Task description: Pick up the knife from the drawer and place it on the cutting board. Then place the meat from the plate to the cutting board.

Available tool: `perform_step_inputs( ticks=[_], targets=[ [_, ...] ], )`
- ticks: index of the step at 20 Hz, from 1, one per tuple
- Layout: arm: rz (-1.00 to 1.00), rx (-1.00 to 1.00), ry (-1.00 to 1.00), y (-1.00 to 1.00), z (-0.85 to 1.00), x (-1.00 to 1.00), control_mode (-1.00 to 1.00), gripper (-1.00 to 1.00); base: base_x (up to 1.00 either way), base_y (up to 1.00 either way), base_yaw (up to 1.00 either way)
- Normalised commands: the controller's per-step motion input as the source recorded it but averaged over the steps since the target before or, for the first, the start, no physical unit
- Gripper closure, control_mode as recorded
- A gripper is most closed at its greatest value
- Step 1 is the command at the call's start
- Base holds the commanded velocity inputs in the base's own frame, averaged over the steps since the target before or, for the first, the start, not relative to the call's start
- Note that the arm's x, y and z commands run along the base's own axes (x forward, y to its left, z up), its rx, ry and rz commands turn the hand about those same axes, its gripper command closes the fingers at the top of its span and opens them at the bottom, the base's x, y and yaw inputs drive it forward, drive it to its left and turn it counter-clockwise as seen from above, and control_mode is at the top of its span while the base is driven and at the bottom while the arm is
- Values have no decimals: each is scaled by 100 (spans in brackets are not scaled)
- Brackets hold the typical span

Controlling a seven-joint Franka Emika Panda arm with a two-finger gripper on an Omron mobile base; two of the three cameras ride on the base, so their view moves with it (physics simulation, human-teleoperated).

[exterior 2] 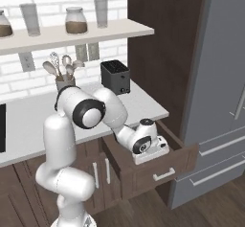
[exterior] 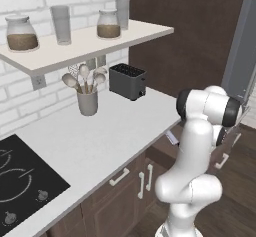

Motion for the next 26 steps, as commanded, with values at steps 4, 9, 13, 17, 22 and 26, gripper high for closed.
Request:
perform_step_inputs(
  ticks=[4, 9, 13, 17, 22, 26],
  targets=[
    [0, 1, -2, -48, 0, -31, -100, -100, 0, 0, 0],
    [0, 8, -5, -10, 17, -12, -100, -100, 0, 0, 0],
    [0, 17, 1, 5, 55, 25, -100, -100, 0, 0, 0],
    [0, 11, 6, 32, 78, 49, -100, -100, 0, 0, 0],
    [-1, 2, 10, 57, 50, 54, -100, -100, 0, 0, 0],
    [-12, 0, 10, 70, -19, 31, -100, -100, 0, 0, 0]
  ],
)
